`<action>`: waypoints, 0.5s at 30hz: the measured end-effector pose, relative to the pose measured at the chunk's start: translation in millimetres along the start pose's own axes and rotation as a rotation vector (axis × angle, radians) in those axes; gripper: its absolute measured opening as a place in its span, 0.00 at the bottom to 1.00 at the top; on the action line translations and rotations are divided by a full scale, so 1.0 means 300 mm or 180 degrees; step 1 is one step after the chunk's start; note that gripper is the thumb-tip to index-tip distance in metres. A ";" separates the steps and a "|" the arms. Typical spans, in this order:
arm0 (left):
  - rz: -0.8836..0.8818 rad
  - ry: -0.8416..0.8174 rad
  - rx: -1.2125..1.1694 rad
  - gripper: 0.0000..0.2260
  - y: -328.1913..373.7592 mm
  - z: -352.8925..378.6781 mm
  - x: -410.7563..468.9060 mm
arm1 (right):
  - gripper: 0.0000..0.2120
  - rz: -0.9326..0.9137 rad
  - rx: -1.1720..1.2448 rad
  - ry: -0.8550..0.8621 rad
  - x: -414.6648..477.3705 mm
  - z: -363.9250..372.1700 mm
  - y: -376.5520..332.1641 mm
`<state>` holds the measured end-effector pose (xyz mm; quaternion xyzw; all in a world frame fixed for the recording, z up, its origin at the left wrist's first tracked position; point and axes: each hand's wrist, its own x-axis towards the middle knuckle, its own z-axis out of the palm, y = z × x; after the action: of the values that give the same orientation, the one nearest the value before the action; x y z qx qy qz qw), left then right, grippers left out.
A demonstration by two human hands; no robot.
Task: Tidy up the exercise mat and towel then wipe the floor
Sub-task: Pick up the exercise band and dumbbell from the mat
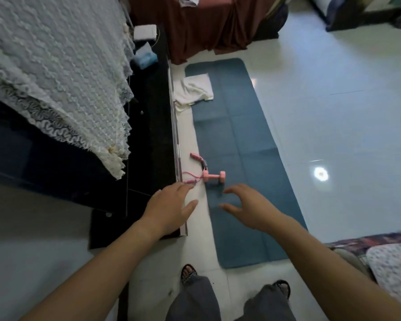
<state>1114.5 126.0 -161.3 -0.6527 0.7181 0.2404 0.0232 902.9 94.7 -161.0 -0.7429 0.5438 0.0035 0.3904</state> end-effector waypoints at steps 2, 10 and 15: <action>-0.0024 0.0015 0.0066 0.22 0.069 0.032 0.055 | 0.22 -0.0040 -0.0032 0.0016 0.009 -0.032 0.073; -0.0166 -0.0160 0.0216 0.21 0.176 0.328 0.353 | 0.23 -0.0031 -0.0150 0.0141 0.181 0.014 0.469; -0.0323 -0.0068 -0.0056 0.22 0.049 0.666 0.634 | 0.23 0.0008 -0.0051 0.0222 0.464 0.252 0.736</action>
<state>1016.8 25.4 -399.0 -0.6858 0.6817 0.2521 0.0373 812.6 3.8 -400.8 -0.7450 0.5580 -0.0175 0.3652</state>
